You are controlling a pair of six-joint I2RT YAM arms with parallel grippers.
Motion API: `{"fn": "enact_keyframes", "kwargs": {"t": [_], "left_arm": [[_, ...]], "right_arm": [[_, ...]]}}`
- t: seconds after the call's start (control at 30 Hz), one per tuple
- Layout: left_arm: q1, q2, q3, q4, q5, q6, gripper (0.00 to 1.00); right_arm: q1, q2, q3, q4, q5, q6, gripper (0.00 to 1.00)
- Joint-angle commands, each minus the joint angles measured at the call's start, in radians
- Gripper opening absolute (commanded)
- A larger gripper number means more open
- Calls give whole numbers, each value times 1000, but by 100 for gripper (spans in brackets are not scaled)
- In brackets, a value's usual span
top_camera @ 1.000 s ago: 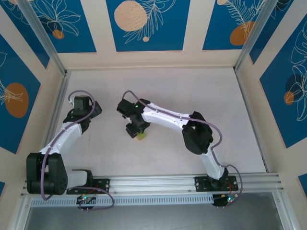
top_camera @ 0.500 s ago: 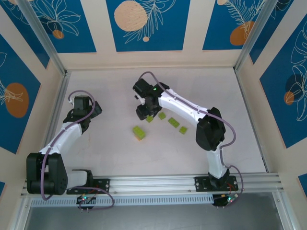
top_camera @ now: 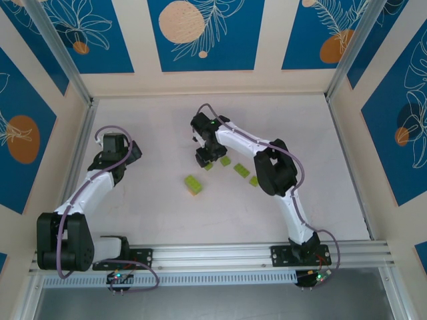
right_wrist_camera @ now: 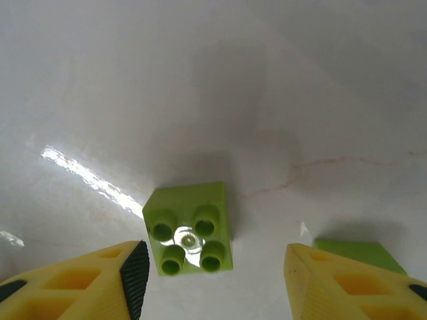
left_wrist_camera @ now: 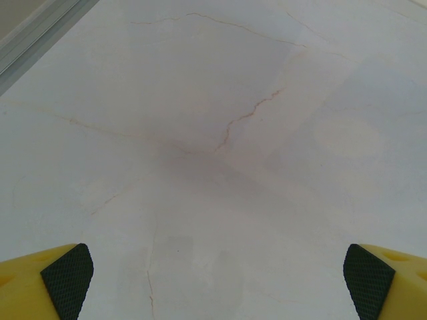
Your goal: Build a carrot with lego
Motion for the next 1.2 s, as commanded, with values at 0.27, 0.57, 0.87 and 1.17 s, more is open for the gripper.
{"fn": "enact_keyframes", "kwargs": {"t": [0.27, 0.57, 0.87, 1.17], "left_arm": [[17, 6, 31, 6, 5, 3, 99], [16, 6, 30, 5, 4, 2, 99], [16, 7, 30, 8, 5, 3, 99], [17, 14, 32, 8, 5, 4, 99]], "right_arm": [[10, 43, 56, -21, -49, -22, 52], [15, 42, 40, -13, -62, -22, 52], [15, 57, 38, -21, -65, -28, 53], [13, 68, 21, -16, -63, -27, 52]]}}
